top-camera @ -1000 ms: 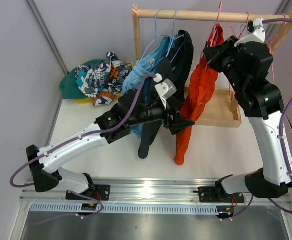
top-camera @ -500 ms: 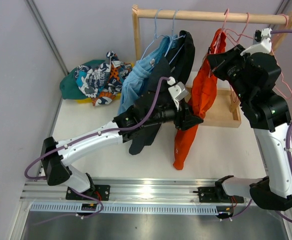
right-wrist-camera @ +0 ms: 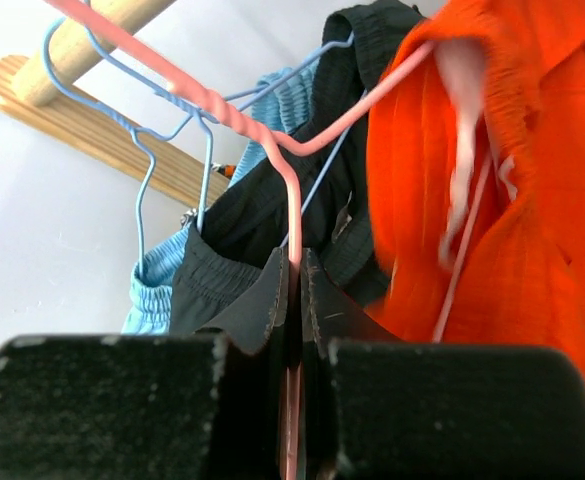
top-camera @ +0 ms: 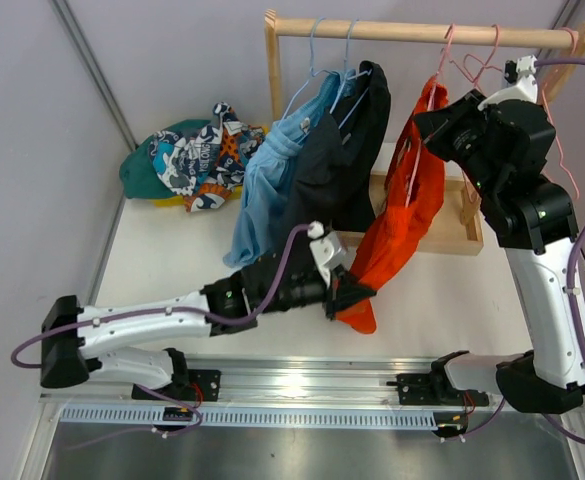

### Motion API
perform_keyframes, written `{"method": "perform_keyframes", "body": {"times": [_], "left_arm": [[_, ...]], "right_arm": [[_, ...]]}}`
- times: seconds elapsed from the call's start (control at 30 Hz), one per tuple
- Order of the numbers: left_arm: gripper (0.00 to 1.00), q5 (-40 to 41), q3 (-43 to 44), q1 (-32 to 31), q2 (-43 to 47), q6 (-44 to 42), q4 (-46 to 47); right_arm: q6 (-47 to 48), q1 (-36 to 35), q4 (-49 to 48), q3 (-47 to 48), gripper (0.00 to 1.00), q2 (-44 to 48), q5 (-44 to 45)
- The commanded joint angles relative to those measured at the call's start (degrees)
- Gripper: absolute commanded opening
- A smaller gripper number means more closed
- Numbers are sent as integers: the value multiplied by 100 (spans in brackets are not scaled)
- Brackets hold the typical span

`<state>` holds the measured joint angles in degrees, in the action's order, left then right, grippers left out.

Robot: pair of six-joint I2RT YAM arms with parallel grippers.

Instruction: Remove the shorts from the hanger

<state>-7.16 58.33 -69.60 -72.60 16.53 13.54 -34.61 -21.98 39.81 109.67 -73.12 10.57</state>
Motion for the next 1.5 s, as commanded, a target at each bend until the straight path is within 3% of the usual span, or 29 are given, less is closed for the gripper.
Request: {"method": "perform_keyframes", "body": {"times": [0.0,0.17,0.27,0.43,0.5,0.6,0.63,0.67,0.8,0.93,1.07,1.2,1.37,1.47], "left_arm": [[0,644,-839,-676,623,139,-97],[0,1251,-1446,-1117,1107,482,-97],[0,1550,-1307,-1117,1125,404,-255],[0,2944,-11,-1056,573,-148,-931],[0,3141,336,-872,152,-308,-1124],[0,3212,1676,-171,-463,-335,-1580],[0,3203,1682,-46,-605,-300,-1713],[0,3194,2204,51,-746,-291,-1862],[0,3265,2456,0,-836,-458,-2364],[0,3545,1895,-701,-318,-406,-2996],[0,4624,1691,-1695,305,6,-4408],[0,5432,2137,-2687,789,1058,-5912],[0,6085,3060,-3050,1028,2116,-7941],[0,6419,3527,-3050,1081,2082,-8462]], "right_arm": [[-28,281,-721,424,0,35,-37],[-168,475,-703,188,0,149,-186],[-274,493,-590,46,0,307,-318],[-757,423,-290,-673,0,965,-967],[-1108,387,-115,-1183,0,1386,-1266],[-1591,326,219,-1772,0,1957,-1750],[-1593,326,220,-1826,0,2047,-1803],[-1619,326,350,-1817,0,2117,-1847],[-1234,334,773,-768,0,1855,-1804],[-697,413,1054,763,0,707,-1549],[-573,861,1012,1969,0,-403,-2005],[-784,1475,397,1883,0,-940,-2515],[-977,1749,-78,1568,0,-1310,-2683],[-960,1785,-421,1094,0,-1231,-2586]]}}
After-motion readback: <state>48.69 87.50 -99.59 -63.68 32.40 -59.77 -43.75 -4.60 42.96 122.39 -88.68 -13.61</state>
